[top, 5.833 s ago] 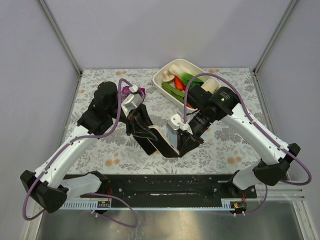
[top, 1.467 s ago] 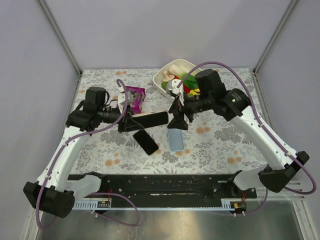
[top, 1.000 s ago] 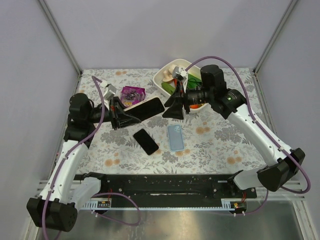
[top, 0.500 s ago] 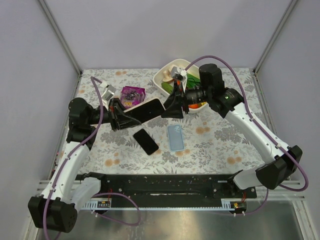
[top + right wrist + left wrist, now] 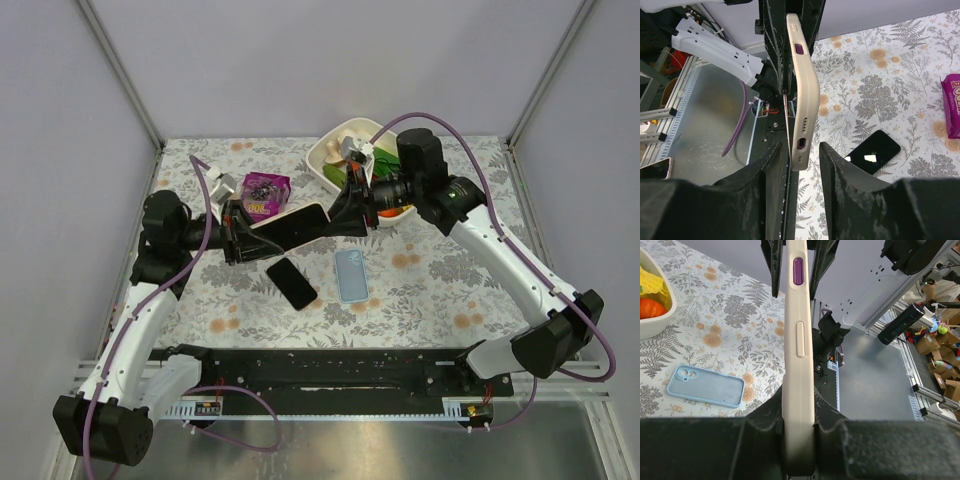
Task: Take the phone out of the phone case
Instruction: Remove the phone case from the phone.
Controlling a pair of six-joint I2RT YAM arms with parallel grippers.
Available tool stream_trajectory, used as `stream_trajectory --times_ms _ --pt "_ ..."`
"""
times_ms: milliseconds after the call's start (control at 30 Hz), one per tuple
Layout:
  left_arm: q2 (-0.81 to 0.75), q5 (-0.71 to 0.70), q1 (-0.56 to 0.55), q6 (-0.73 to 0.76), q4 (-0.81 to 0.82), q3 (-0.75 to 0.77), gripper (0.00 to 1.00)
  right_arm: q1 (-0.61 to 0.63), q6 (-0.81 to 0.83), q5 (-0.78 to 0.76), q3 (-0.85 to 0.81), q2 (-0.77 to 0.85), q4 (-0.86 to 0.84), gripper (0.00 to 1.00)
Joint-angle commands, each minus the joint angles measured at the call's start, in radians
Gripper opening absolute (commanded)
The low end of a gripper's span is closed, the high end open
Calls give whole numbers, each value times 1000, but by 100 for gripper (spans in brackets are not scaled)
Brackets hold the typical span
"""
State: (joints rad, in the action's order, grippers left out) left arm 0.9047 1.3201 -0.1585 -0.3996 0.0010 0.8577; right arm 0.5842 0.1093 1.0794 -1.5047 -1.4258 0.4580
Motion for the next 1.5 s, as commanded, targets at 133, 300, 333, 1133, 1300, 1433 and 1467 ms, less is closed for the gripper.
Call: stream_trajectory --times_ms 133,300,333,1133,1300,1433,1467 --pt "-20 -5 -1 -122 229 17 0 -6 87 67 14 24 40 41" --pt "-16 -2 -3 -101 209 14 0 -4 102 71 15 33 50 39" --pt "-18 -2 -3 -79 189 17 0 -4 101 67 14 36 51 39" --pt "-26 43 -12 19 63 18 0 -6 136 155 -31 18 82 0" --pt "-29 129 -47 41 54 -5 0 8 200 299 -46 19 135 0" --pt "-30 145 -76 140 -85 26 0 57 402 297 -116 -5 345 0" --pt "-30 142 -84 172 -128 44 0 74 444 280 -147 -13 432 0"
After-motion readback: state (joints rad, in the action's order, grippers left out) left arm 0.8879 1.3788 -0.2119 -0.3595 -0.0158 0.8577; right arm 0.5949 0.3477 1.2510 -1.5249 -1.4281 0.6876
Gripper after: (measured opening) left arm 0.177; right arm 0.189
